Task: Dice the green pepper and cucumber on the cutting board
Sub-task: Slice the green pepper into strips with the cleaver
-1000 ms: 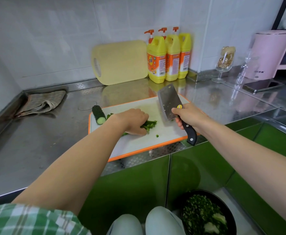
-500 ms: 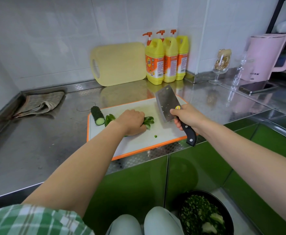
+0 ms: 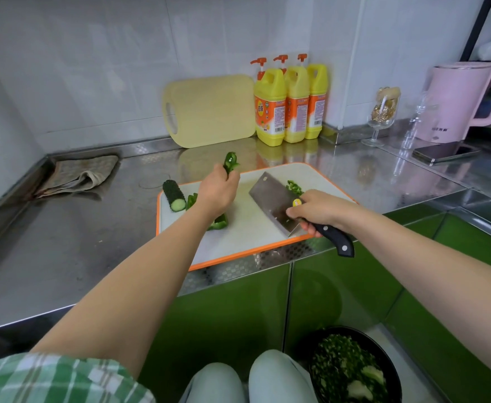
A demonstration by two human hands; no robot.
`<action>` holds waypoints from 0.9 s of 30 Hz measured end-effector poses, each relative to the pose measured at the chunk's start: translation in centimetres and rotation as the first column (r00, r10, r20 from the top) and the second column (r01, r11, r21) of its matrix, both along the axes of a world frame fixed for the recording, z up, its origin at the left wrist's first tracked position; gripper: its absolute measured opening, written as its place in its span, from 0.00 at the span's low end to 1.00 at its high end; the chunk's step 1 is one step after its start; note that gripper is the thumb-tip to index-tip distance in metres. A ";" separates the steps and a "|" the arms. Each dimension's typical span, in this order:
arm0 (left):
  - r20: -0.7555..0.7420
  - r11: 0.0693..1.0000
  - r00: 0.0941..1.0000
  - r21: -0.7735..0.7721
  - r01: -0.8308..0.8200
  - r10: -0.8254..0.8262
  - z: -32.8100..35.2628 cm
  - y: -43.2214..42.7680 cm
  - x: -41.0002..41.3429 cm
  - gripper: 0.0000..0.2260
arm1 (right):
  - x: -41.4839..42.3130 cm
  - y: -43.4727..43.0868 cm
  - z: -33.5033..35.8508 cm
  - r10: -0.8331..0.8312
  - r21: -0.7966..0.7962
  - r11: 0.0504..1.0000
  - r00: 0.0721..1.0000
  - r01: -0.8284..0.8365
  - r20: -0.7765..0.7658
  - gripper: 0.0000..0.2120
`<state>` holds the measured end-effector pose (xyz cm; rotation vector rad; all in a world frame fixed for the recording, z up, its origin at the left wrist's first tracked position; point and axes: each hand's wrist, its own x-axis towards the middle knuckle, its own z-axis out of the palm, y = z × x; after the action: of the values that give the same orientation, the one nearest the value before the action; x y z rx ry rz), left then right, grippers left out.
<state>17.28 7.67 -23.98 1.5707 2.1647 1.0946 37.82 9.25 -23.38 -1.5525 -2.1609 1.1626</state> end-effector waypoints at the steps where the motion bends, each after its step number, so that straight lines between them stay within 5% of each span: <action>1: -0.049 1.000 0.999 -0.022 0.012 -0.013 0.0 -0.2 0.1 0.11 | 0.3 0.7 -0.1 -0.055 0.032 0.998 0.998 0.056 -0.006 0.16; 4: -0.171 0.996 0.983 -0.077 0.048 -0.061 0.1 -0.7 0.1 0.11 | 1.0 1.9 -0.2 -0.166 0.096 0.981 0.984 0.171 -0.060 0.16; 9: -0.315 0.986 0.939 -0.134 0.098 -0.136 0.0 -0.7 0.2 0.10 | -0.2 0.6 -0.1 0.008 0.007 1.000 0.999 -0.008 -0.031 0.16; 14: -0.412 0.979 0.896 -0.176 0.101 -0.167 -0.3 -1.0 0.0 0.12 | 0.6 2.5 -0.4 -0.161 0.096 0.982 0.987 0.162 -0.024 0.16; 19: -0.485 0.977 0.855 -0.182 0.110 -0.186 -0.7 -0.3 0.1 0.10 | 0.2 1.7 0.0 -0.042 -0.003 0.999 0.999 0.042 -0.028 0.15; 24: -0.568 0.967 0.796 -0.242 0.079 -0.208 -0.7 -0.1 0.3 0.11 | 0.8 3.2 -0.4 -0.166 0.110 0.980 0.986 0.165 -0.008 0.17; 27: -0.606 0.957 0.764 -0.287 0.048 -0.220 -0.8 0.2 0.3 0.12 | 0.5 2.8 -0.1 -0.091 0.039 0.995 0.994 0.093 -0.054 0.15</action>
<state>17.59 7.86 -24.74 2.1398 2.3899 0.2067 38.28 12.01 -23.46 -1.5686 -2.0446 1.1105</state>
